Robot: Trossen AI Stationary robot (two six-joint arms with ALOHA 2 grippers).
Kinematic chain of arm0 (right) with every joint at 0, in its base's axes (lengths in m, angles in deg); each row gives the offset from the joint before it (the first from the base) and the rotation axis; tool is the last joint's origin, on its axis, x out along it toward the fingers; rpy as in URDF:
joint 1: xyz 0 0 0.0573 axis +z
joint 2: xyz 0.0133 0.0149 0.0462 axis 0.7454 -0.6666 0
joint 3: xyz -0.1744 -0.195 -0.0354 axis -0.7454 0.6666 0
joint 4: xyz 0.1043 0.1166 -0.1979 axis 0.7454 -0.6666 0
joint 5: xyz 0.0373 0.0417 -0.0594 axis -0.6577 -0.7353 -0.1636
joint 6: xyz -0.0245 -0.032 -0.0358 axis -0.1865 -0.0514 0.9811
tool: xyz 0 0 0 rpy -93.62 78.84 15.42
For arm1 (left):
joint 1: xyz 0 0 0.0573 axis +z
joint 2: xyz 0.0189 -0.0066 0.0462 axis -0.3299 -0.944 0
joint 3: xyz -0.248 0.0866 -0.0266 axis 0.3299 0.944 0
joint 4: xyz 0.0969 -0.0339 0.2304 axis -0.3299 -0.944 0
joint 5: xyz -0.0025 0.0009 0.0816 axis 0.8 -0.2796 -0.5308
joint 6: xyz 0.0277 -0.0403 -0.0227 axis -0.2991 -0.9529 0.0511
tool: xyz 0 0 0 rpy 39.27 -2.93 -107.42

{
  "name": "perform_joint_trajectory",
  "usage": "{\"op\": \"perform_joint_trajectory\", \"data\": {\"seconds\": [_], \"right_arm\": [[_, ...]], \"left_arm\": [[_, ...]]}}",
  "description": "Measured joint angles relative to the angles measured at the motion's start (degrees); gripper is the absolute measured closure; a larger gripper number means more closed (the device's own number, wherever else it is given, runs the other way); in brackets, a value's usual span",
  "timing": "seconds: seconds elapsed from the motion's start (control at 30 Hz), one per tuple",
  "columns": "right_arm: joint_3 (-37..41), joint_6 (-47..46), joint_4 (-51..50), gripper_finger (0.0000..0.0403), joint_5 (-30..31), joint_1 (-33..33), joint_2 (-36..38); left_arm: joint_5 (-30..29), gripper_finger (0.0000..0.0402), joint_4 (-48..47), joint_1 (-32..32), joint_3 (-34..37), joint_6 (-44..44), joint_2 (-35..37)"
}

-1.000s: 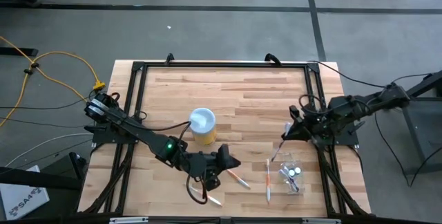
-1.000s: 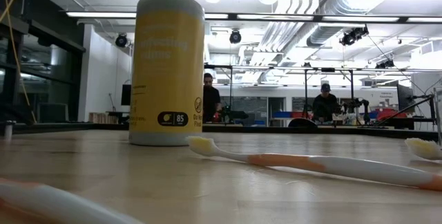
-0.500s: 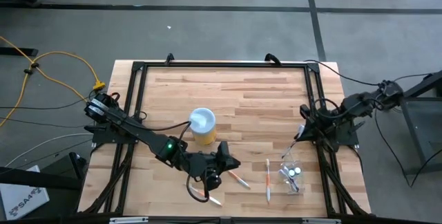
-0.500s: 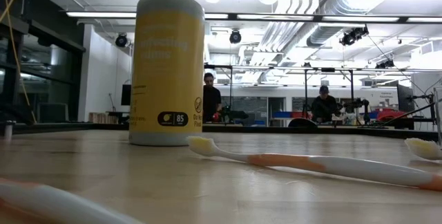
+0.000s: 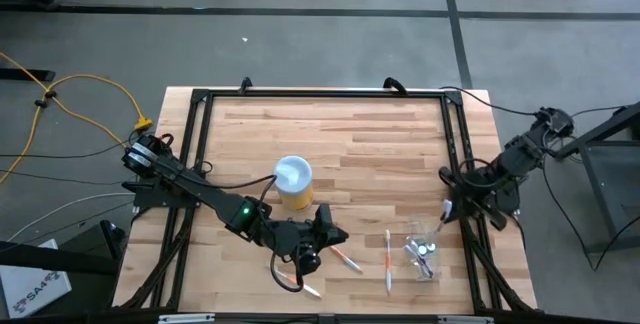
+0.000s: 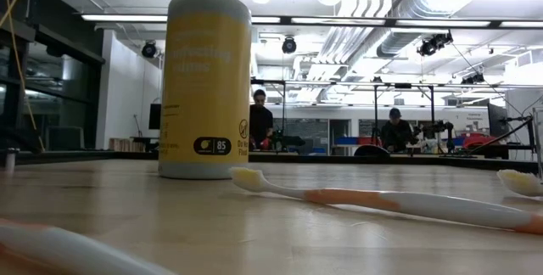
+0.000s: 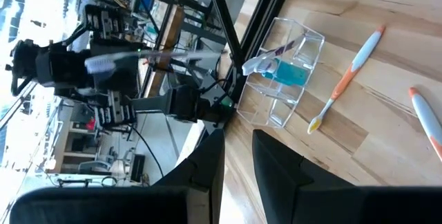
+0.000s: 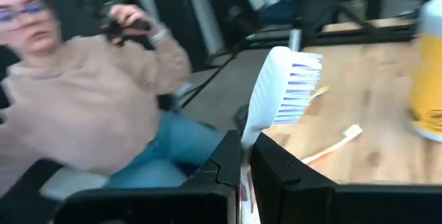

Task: Pick & Place toothbrushing station
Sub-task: Put the purple toothbrush in the bottom section of the transparent organizer

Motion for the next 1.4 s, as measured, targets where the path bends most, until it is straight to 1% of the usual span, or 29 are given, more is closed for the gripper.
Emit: {"op": "perform_joint_trajectory", "data": {"seconds": [0.1, 0.23, 0.47, 0.7, 0.97, 1.07, 1.13, 1.27, 1.4], "right_arm": [[0.0, -1.1, 0.0, 0.0395, -0.8, 2.4, 0.0], [0.0, -0.3, -0.3, 0.0395, -0.2, 5.5, -0.1], [0.0, 3.1, -0.5, 0.0395, 1.5, 10.9, -4.4], [0.0, 4.1, -0.4, 0.0395, 8.7, 17.5, -10.8], [0.0, 3.0, 2.5, 0.0395, 16.8, 25.1, -16.4], [0.1, 2.1, 2.6, 0.0395, 20.5, 27.6, -17.2], [1.1, 1.9, 4.5, 0.0395, 22.0, 28.8, -16.9], [5.1, 1.8, 9.7, 0.0395, 23.6, 30.3, -16.1], [9.7, 1.8, 15.0, 0.0395, 23.8, 30.5, -15.4]], "left_arm": [[0.0, 0.0333, 0.0, 0.0, 0.0, 0.0, 0.0], [0.0, 0.0333, 0.0, 0.0, 0.0, -1.0, 0.0], [0.0, 0.0333, 0.1, 0.0, 0.0, -3.2, 0.0], [0.0, 0.0333, 1.9, 0.0, 0.0, -3.2, 0.0], [0.0, 0.0333, 3.1, 0.0, -0.1, -3.0, 0.1], [0.0, 0.0333, 3.1, 0.0, -0.1, -3.0, 0.1], [0.0, 0.0333, 3.1, 0.0, -0.1, -3.0, 0.1], [0.0, 0.0333, 3.1, -0.1, -0.1, -3.0, 0.1], [0.0, 0.0333, 3.8, -0.2, -0.1, -3.0, 0.1]]}}
